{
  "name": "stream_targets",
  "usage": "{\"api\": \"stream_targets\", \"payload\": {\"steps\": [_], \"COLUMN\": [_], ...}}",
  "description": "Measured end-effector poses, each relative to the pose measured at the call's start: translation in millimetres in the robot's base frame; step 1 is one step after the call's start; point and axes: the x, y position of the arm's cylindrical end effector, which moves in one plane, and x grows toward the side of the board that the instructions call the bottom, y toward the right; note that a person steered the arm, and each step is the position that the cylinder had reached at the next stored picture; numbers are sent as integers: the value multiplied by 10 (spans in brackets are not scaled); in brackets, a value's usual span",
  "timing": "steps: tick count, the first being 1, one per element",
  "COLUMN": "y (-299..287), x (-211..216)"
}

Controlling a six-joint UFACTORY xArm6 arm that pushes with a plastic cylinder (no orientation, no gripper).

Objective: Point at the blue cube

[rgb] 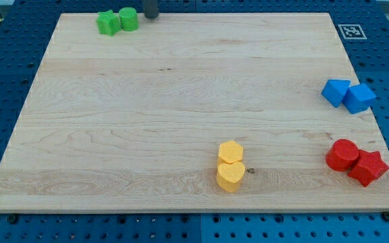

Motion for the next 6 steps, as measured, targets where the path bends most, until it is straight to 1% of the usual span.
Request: {"api": "stream_targets", "payload": {"steps": [1,2,3,4,6], "y": [-340,-365,-174,693,2763], "x": [-1,24,-8,212,1080]}}
